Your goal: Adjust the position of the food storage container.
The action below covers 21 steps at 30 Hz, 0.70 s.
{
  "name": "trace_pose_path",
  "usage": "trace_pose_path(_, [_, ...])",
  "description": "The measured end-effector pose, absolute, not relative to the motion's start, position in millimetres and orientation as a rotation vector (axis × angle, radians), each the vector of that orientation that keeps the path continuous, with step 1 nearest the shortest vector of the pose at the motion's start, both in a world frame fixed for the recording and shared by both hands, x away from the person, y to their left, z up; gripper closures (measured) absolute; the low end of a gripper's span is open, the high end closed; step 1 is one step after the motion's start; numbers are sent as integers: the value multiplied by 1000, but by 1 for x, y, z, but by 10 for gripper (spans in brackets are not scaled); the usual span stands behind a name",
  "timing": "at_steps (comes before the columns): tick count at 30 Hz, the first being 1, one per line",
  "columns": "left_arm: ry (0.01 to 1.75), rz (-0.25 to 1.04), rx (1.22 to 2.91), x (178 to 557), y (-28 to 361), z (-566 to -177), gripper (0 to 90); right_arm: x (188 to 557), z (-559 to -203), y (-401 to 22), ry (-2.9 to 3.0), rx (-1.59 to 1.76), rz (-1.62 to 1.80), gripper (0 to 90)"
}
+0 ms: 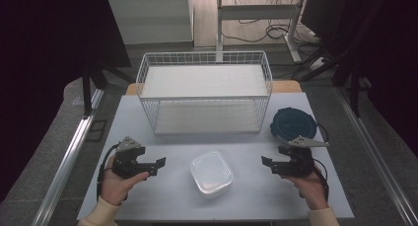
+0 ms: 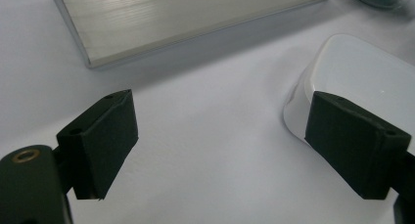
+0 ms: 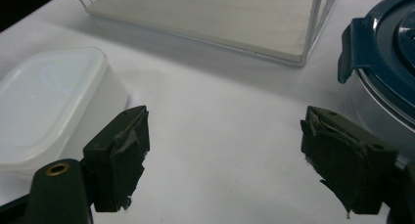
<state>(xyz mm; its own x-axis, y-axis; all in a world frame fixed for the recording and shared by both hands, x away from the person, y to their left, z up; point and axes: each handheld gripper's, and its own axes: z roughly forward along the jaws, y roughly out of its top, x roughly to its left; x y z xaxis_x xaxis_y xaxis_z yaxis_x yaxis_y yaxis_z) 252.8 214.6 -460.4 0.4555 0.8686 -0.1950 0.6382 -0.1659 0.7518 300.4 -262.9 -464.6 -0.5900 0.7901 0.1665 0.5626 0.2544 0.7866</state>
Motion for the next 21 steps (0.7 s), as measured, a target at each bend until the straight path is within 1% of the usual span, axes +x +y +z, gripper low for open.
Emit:
trace_pose_path(11, [1290,317,1871,257,216,-466,141,301,-464,-261,2302,1233,1228,225])
trace_pose_path(19, [1277,317,1875,252,214,-465,155,301,-461,-256,2340,1210,1213,282])
trace_pose_path(21, [1273,318,1877,251,213,-465,155,301,-461,-256,2342,1211,1207,285])
